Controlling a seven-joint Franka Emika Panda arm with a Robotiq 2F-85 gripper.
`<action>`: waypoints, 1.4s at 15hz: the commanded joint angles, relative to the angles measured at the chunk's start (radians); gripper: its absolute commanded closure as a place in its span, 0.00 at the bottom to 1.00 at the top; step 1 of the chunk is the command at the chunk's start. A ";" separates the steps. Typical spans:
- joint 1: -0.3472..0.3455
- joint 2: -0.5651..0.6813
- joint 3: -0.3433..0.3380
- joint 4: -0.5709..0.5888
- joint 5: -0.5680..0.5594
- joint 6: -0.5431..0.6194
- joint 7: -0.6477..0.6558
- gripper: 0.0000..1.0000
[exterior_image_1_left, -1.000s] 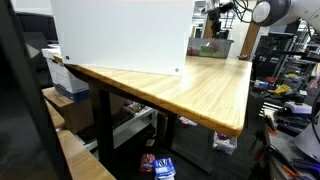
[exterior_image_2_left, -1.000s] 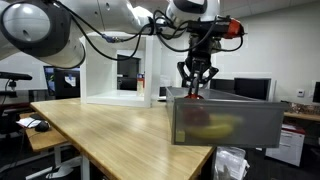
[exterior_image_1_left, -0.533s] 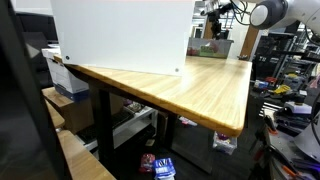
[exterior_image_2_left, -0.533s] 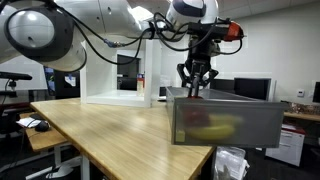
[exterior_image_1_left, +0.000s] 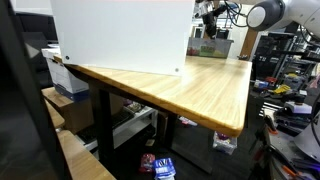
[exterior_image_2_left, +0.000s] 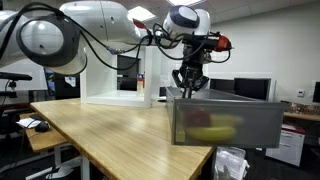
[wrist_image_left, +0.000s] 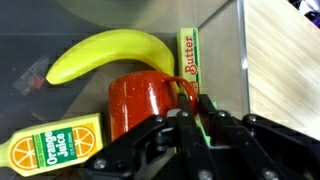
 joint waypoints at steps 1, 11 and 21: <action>0.023 0.008 0.021 0.005 0.004 -0.018 0.029 0.96; 0.053 0.003 0.056 -0.005 0.026 0.022 0.117 0.96; 0.040 -0.005 0.055 -0.013 0.022 0.036 0.152 0.46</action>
